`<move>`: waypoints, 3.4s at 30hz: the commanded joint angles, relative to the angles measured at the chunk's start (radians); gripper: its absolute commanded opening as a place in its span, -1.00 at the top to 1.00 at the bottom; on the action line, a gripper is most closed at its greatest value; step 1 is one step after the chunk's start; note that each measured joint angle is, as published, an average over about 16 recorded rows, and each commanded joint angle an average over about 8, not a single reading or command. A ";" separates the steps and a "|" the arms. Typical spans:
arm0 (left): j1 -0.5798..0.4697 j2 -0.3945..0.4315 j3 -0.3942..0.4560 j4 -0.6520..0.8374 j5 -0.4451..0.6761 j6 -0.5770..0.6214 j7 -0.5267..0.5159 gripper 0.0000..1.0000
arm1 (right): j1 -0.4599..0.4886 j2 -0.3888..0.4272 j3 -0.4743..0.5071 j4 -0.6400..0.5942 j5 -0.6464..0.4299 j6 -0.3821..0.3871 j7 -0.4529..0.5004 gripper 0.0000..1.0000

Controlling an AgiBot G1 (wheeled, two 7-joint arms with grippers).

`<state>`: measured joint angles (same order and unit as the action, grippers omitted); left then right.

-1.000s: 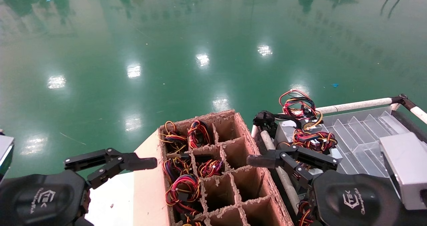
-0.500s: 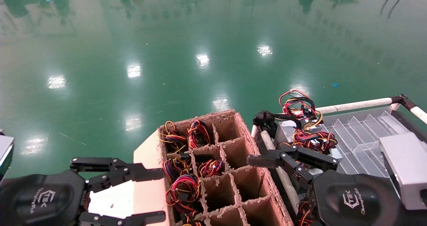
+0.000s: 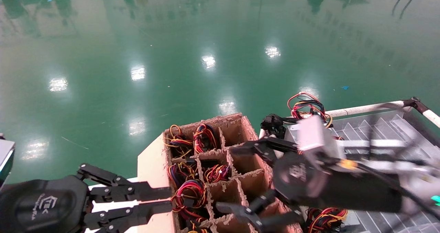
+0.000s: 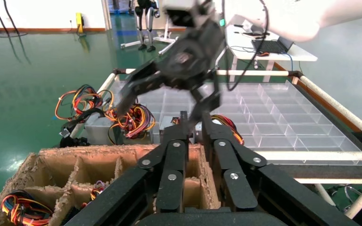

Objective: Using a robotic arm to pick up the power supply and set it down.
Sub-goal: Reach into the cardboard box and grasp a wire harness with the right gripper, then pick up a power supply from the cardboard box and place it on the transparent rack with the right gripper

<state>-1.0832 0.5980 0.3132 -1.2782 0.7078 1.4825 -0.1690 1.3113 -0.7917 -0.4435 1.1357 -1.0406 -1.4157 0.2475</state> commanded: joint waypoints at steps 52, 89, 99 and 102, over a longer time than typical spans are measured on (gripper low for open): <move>0.000 -0.001 0.002 0.000 -0.001 -0.001 0.001 -1.00 | 0.363 -0.426 -0.263 -0.744 -0.492 0.105 -0.352 1.00; -0.001 -0.001 0.003 0.000 -0.002 -0.001 0.002 -1.00 | 0.453 -0.259 -0.107 -0.650 -0.253 -0.080 -0.321 1.00; -0.001 -0.001 0.004 0.000 -0.002 -0.001 0.002 -1.00 | 0.474 -0.091 -0.005 -0.479 -0.125 -0.093 -0.206 1.00; -0.001 -0.001 0.004 0.000 -0.002 -0.001 0.002 -1.00 | 0.494 -0.037 0.015 -0.446 -0.107 -0.100 -0.168 1.00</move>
<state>-1.0841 0.5966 0.3168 -1.2781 0.7054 1.4810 -0.1672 1.8158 -0.8279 -0.4365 0.6815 -1.1644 -1.5179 0.0732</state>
